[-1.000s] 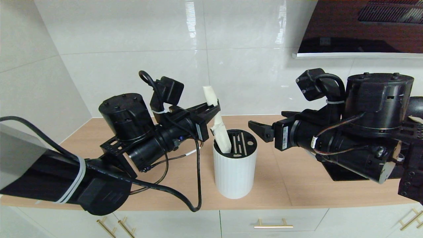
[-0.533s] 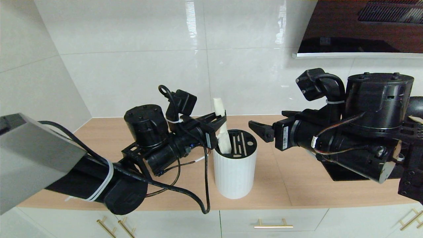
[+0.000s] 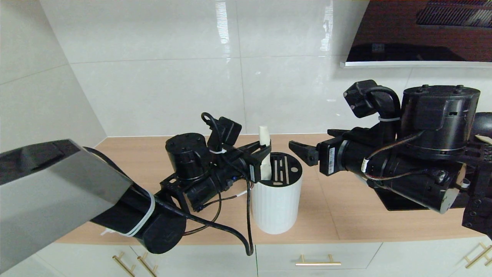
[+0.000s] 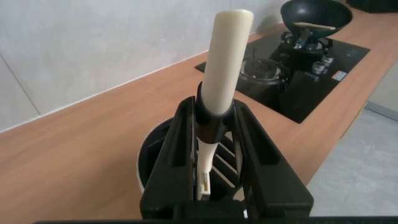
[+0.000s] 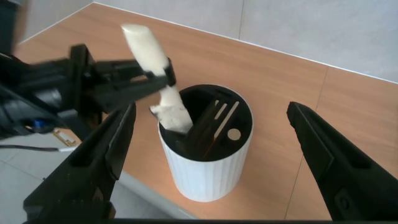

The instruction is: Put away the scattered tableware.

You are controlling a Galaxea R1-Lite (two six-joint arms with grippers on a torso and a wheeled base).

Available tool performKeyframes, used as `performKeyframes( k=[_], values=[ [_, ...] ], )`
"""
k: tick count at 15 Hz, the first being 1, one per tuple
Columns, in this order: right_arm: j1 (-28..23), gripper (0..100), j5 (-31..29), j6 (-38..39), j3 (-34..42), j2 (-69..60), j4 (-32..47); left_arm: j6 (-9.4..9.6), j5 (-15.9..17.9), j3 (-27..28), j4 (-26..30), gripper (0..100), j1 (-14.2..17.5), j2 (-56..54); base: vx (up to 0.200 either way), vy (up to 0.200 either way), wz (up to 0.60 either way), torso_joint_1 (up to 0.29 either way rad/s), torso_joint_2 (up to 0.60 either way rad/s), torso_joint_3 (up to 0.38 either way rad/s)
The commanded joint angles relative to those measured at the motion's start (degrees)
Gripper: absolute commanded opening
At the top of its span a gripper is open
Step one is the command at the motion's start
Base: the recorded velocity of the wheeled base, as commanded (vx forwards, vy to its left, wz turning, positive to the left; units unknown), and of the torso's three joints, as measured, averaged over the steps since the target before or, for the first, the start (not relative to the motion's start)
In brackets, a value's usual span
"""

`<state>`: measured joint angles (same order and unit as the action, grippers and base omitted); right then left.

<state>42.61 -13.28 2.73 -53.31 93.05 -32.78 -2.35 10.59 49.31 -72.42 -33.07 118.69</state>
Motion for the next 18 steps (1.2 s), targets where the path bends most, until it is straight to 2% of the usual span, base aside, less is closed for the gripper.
performKeyframes(
  k=[1, 7, 8, 10, 16, 17, 18],
  values=[
    [0.0, 100, 0.0, 0.0, 0.0, 0.2, 0.0, -0.02, -0.3, 1.1, -1.1, 0, -0.1, 3.5, 0.0, 0.0, 0.0, 0.0, 0.0, 0.0],
    [0.0, 100, 0.0, 0.0, 0.0, 0.3, 0.0, -0.02, -0.4, 1.6, -2.3, 0, -0.1, 4.7, 0.0, 0.0, 0.0, 0.0, 0.0, 0.0],
    [0.0, 100, 0.0, 0.0, 0.0, 0.2, 0.0, -0.02, -1.2, 1.7, -2.4, 100, -0.1, 4.7, 0.0, 0.0, 0.0, 0.0, 0.0, 0.0],
    [0.0, 100, 0.0, 0.0, 0.0, 0.3, 0.0, -0.11, -2.4, 1.8, -3.2, 100, -0.1, 4.5, 0.0, 0.0, 0.0, 0.0, 0.0, 0.0],
    [0.0, 100, 0.0, 0.0, 0.1, 0.3, 0.0, -0.37, -2.9, 1.8, -6.1, 100, -0.1, 3.7, 0.0, 0.0, 0.0, 0.0, 0.0, 0.0],
    [0.0, 100, 0.0, 0.1, 0.3, -0.2, 0.0, -2.04, -5.3, 1.8, -10.2, 100, -0.3, -0.2, 0.0, 0.0, 0.0, 0.0, 0.0, 0.0],
    [-0.2, 100, 0.0, 0.1, 0.3, -1.0, 0.0, -2.31, -6.7, 1.8, -11.8, 100, -0.3, -3.9, 0.0, 0.0, 0.0, 0.0, 0.0, 0.0]
  ],
)
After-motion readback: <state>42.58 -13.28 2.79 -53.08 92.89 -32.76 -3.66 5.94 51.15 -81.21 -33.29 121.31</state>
